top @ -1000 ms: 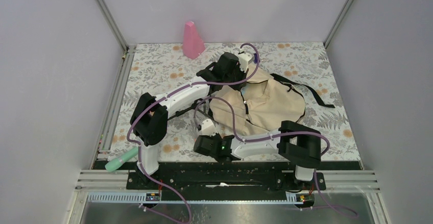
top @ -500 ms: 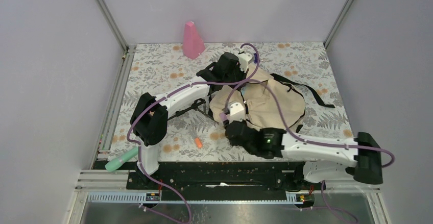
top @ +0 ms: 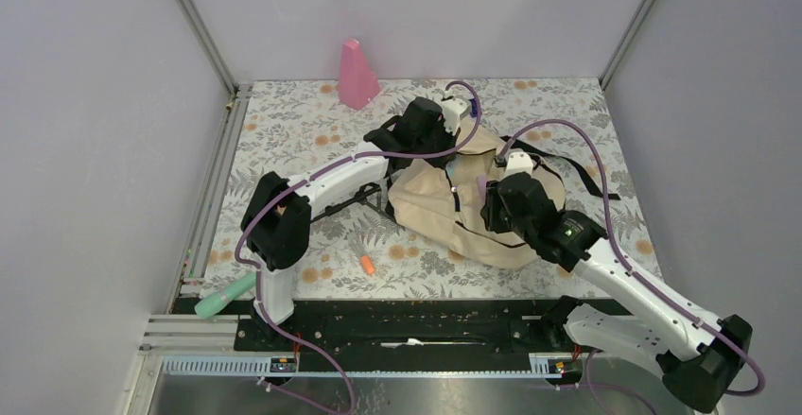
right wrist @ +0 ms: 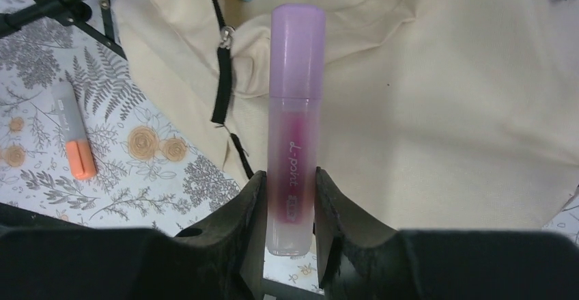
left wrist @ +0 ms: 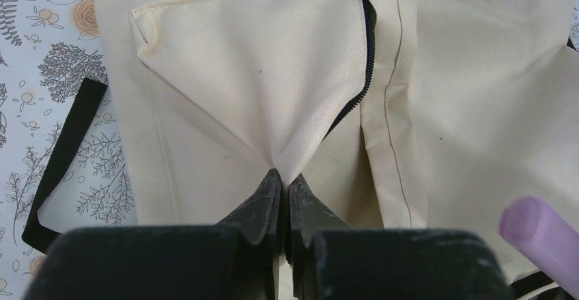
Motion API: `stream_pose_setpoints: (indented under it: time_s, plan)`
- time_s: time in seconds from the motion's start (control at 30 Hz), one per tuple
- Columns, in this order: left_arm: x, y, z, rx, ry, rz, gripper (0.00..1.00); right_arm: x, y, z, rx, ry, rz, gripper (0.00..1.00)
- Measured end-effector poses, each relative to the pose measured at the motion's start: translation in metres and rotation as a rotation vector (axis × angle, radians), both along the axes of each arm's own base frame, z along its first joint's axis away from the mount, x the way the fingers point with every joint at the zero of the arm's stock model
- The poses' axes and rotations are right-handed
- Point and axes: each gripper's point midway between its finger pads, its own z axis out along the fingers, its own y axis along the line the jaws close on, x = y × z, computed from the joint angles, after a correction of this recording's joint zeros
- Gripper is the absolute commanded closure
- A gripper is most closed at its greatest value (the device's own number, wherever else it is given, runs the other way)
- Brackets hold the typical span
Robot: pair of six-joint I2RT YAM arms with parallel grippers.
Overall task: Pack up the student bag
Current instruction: Place the stationery in the student bag.
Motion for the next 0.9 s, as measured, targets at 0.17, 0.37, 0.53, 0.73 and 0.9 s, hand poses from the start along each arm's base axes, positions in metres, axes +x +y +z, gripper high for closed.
stream_pose_setpoints:
  time_s: [0.17, 0.37, 0.53, 0.73, 0.9]
  plan:
    - [0.000, 0.000, 0.001, 0.000, -0.002, 0.000, 1.00, 0.007, -0.010, -0.018, 0.030, 0.124, -0.007, 1.00]
    - [0.000, 0.000, 0.001, 0.000, -0.004, 0.001, 1.00, 0.026, -0.012, -0.030, 0.114, 0.255, -0.031, 1.00]
    - [0.000, 0.000, 0.003, 0.000, -0.007, -0.001, 1.00, 0.048, -0.013, -0.033, 0.163, 0.290, -0.062, 1.00]
    - [0.000, 0.000, 0.003, 0.000, -0.008, -0.002, 1.00, 0.075, -0.011, -0.047, 0.171, 0.314, -0.112, 1.00]
    - [0.000, 0.000, 0.003, 0.002, -0.010, -0.003, 1.00, 0.103, -0.001, -0.044, 0.212, 0.281, -0.140, 1.00]
